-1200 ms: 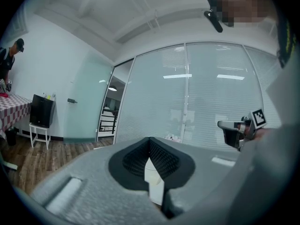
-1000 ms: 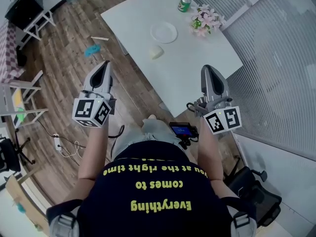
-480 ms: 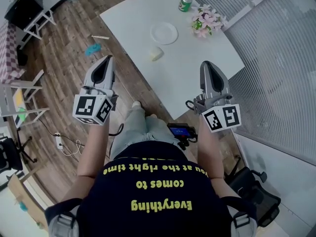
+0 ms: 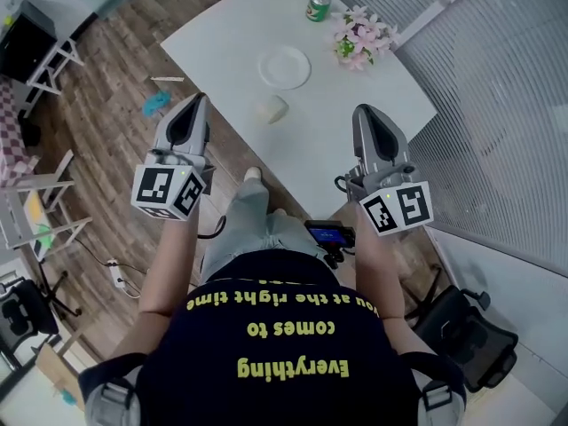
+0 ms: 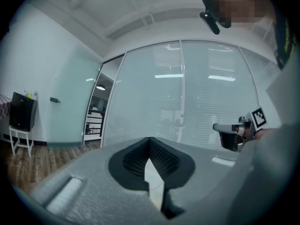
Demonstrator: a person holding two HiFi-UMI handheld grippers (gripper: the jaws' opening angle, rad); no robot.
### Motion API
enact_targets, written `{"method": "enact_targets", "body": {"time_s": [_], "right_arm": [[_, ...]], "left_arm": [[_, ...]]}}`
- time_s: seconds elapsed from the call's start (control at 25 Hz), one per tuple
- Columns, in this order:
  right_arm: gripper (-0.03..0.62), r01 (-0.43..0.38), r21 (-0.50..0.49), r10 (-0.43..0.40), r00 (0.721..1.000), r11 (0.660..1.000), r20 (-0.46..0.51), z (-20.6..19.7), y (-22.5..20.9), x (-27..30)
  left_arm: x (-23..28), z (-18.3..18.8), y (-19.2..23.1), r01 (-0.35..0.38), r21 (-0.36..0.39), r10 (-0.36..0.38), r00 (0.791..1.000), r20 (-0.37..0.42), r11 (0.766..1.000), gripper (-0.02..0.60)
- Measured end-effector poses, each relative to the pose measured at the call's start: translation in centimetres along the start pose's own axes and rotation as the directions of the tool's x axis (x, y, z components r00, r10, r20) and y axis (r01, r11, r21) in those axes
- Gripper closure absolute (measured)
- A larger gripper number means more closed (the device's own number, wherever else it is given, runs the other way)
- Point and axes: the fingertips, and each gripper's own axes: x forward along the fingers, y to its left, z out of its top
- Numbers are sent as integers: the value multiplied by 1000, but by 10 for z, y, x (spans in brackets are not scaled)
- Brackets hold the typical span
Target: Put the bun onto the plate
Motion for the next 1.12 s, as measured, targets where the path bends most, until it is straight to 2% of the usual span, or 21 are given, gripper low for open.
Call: {"method": "enact_targets", "body": {"time_s": [0.52, 1.12], "right_arm": [[588, 63, -25, -63, 998, 998, -10, -6, -11, 58], [588, 143, -30, -144, 989, 989, -42, -22, -31, 94]], "left_arm": [[77, 4, 28, 120, 8, -120, 993, -5, 993, 583], [121, 2, 61, 169, 10, -169, 985, -17, 986, 583]]}}
